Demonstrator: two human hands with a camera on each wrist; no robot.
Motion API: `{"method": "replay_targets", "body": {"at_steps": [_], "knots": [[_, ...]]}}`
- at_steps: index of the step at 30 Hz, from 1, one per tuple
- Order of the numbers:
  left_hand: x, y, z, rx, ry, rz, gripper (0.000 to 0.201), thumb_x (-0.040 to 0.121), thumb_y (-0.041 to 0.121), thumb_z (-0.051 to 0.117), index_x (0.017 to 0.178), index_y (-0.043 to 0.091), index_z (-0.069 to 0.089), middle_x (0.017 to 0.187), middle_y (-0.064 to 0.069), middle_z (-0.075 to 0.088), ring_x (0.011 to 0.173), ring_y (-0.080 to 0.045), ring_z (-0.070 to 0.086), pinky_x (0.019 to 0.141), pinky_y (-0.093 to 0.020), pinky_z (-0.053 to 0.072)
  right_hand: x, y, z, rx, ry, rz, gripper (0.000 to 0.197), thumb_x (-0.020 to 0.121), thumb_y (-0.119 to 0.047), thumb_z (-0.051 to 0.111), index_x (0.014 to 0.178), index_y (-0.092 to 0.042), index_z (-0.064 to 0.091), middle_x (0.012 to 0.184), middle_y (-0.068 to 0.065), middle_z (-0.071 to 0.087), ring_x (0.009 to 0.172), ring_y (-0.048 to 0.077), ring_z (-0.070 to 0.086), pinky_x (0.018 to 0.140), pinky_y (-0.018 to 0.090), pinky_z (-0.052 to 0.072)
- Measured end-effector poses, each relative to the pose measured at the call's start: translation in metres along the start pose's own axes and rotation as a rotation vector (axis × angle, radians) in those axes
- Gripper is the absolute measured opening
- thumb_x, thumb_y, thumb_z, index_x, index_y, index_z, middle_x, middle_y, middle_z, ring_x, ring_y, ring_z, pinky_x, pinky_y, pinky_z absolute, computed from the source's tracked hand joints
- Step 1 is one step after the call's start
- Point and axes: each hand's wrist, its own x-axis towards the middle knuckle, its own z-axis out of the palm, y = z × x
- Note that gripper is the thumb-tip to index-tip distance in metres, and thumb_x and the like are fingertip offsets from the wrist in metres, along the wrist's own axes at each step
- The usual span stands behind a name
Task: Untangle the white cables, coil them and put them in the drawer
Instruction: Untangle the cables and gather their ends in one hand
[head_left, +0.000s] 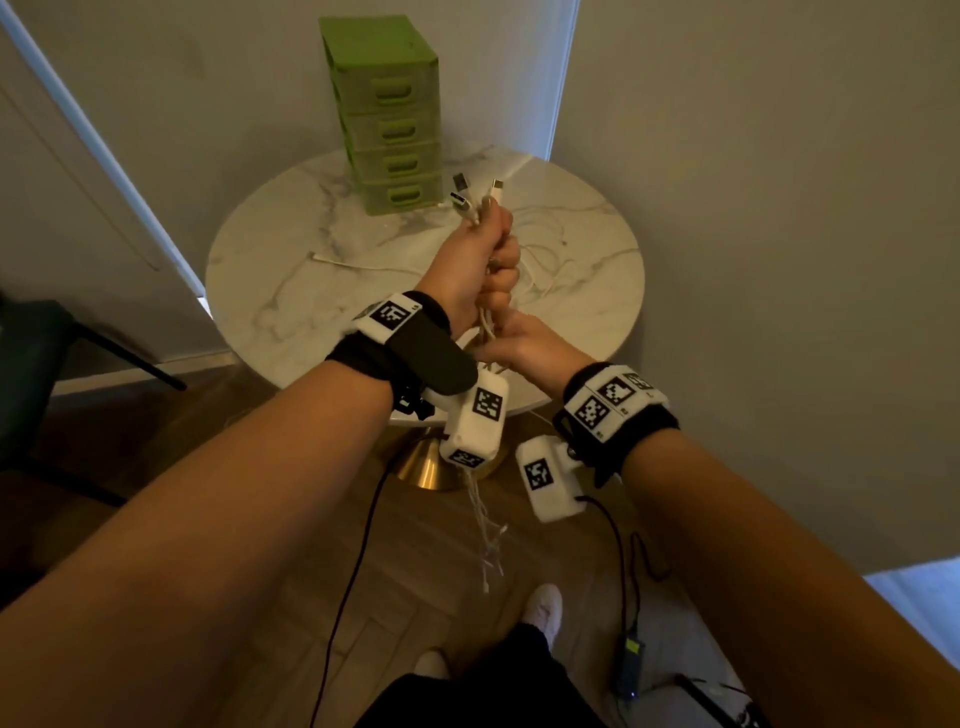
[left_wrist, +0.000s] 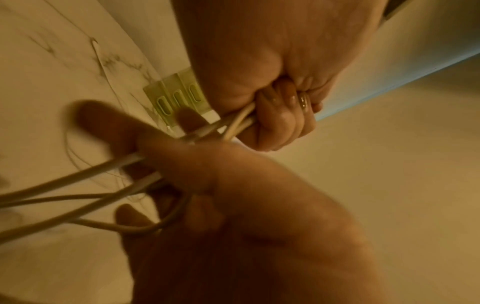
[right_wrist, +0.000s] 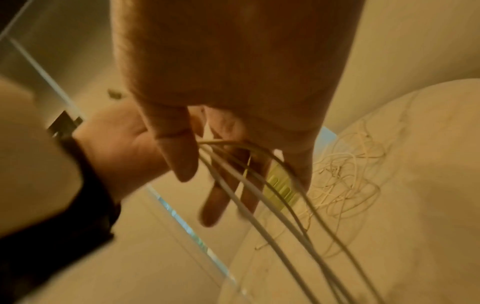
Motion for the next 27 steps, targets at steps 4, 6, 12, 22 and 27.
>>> {"method": "replay_targets", "body": {"at_steps": [4, 6, 12, 22, 27], "knots": [[0.017, -0.001, -0.008, 0.025, 0.028, 0.036, 0.041, 0.101, 0.043, 0.017, 0.065, 0.023, 0.027, 0.047, 0.011, 0.026, 0.038, -0.004, 0.017, 0.039, -0.018, 0.014, 0.012, 0.024, -0.009, -0.139, 0.023, 0.042, 0.03, 0.09, 0.002, 0.047, 0.07, -0.02, 0.051, 0.069, -0.001, 0.051, 0.063, 0.008, 0.048, 0.056, 0.009, 0.042], [0.029, -0.002, -0.015, 0.062, 0.097, 0.049, 0.041, 0.101, 0.043, 0.017, 0.066, 0.024, 0.027, 0.047, 0.012, 0.025, 0.042, -0.005, 0.019, 0.043, -0.02, 0.02, 0.023, 0.032, -0.018, -0.148, 0.016, 0.048, 0.026, 0.091, 0.001, 0.043, 0.075, -0.017, 0.052, 0.069, -0.001, 0.049, 0.062, 0.008, 0.048, 0.061, 0.016, 0.041], [0.072, 0.0, -0.031, 0.082, 0.25, 0.086, 0.041, 0.1, 0.044, 0.018, 0.066, 0.025, 0.029, 0.047, 0.012, 0.023, 0.041, -0.005, 0.015, 0.041, -0.019, 0.013, 0.067, 0.052, -0.059, -0.243, -0.056, 0.115, 0.048, 0.081, 0.017, 0.039, 0.126, 0.002, 0.047, 0.113, 0.023, 0.057, 0.104, 0.031, 0.055, 0.071, 0.013, 0.043], [0.11, 0.0, -0.083, -0.012, 0.657, 0.067, 0.037, 0.1, 0.044, 0.026, 0.07, 0.024, 0.036, 0.041, 0.012, 0.03, 0.034, -0.003, 0.021, 0.033, -0.012, 0.017, 0.144, 0.064, -0.131, -0.383, 0.56, 0.102, 0.029, 0.084, 0.006, 0.038, 0.098, -0.001, 0.063, 0.109, 0.018, 0.062, 0.1, 0.029, 0.058, 0.082, 0.029, 0.046], [0.118, 0.003, -0.123, -0.069, 0.758, 0.092, 0.035, 0.1, 0.042, 0.027, 0.072, 0.024, 0.036, 0.042, 0.012, 0.032, 0.033, -0.003, 0.022, 0.033, -0.012, 0.017, 0.197, 0.044, -0.089, -0.393, 0.317, -0.044, 0.03, 0.083, 0.008, 0.038, 0.097, 0.001, 0.064, 0.105, 0.02, 0.064, 0.097, 0.025, 0.057, 0.085, 0.027, 0.044]]}}
